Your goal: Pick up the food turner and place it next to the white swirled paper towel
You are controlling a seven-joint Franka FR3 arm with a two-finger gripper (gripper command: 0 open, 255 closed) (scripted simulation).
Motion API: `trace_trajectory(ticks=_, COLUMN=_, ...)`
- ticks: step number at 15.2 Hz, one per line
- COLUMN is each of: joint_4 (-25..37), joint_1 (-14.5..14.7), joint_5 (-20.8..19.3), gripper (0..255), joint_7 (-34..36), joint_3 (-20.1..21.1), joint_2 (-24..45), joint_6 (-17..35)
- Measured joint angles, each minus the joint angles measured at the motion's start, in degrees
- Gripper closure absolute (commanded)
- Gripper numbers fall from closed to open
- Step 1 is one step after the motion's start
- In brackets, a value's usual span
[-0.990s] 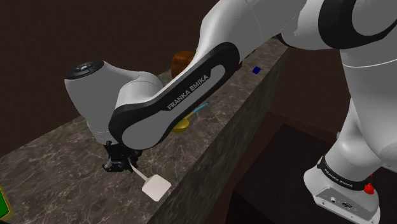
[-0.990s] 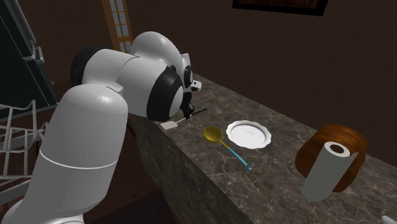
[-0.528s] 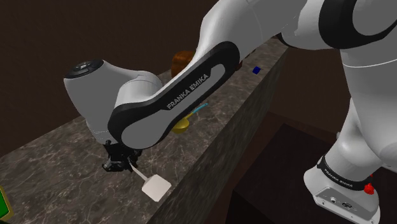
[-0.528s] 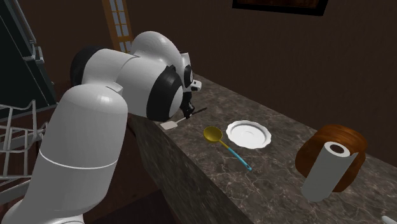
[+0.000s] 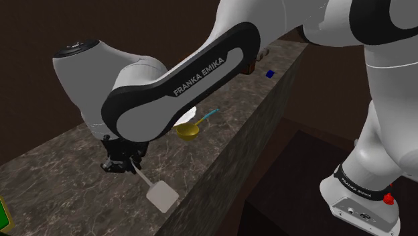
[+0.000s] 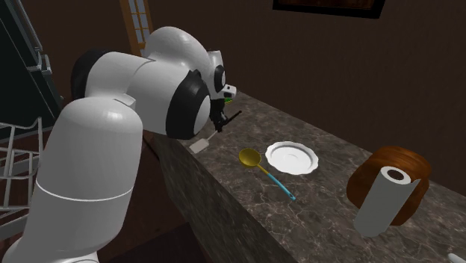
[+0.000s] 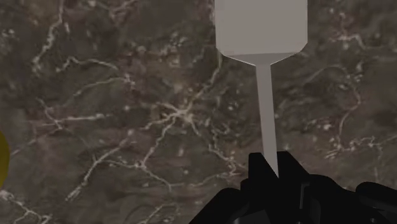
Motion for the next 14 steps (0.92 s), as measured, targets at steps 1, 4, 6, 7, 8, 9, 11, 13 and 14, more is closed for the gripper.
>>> trace_trajectory(ticks=1, joint_4=0.4, joint_1=-0.1, joint_5=0.2, gripper=255, joint_7=-0.2, joint_3=0.1, joint_2=-0.3, joint_6=-0.6)
trace_trajectory(ticks=4, joint_4=1.8, joint_1=-0.1, joint_5=0.7, gripper=255, joint_7=-0.6, joint_3=0.4, joint_2=-0.9, joint_6=-2.6)
trace_trajectory(ticks=6, joint_4=2.5, joint_1=-0.2, joint_5=1.1, gripper=255, joint_7=-1.0, joint_3=0.6, joint_2=-1.4, joint_6=-3.7)
trace_trajectory(ticks=7, joint_4=3.1, joint_1=-0.2, joint_5=1.3, gripper=255, joint_7=-1.1, joint_3=0.7, joint_2=-1.6, joint_6=-4.5)
trace_trajectory(ticks=8, joint_4=3.4, joint_1=-0.2, joint_5=1.4, gripper=255, joint_7=-1.2, joint_3=0.8, joint_2=-2.0, joint_6=-5.0)
trace_trajectory(ticks=9, joint_4=4.0, joint_1=-0.1, joint_5=1.5, gripper=255, joint_7=-1.3, joint_3=0.9, joint_2=-2.1, joint_6=-5.8)
trace_trajectory(ticks=11, joint_4=4.9, joint_1=-0.2, joint_5=1.8, gripper=255, joint_7=-1.6, joint_3=1.0, joint_2=-2.5, joint_6=-7.0)
trace_trajectory(ticks=13, joint_4=5.8, joint_1=-0.2, joint_5=2.1, gripper=255, joint_7=-1.9, joint_3=1.1, joint_2=-2.9, joint_6=-8.3)
trace_trajectory(ticks=14, joint_4=6.5, joint_1=-0.2, joint_5=2.2, gripper=255, joint_7=-2.0, joint_3=1.2, joint_2=-3.0, joint_6=-9.0)
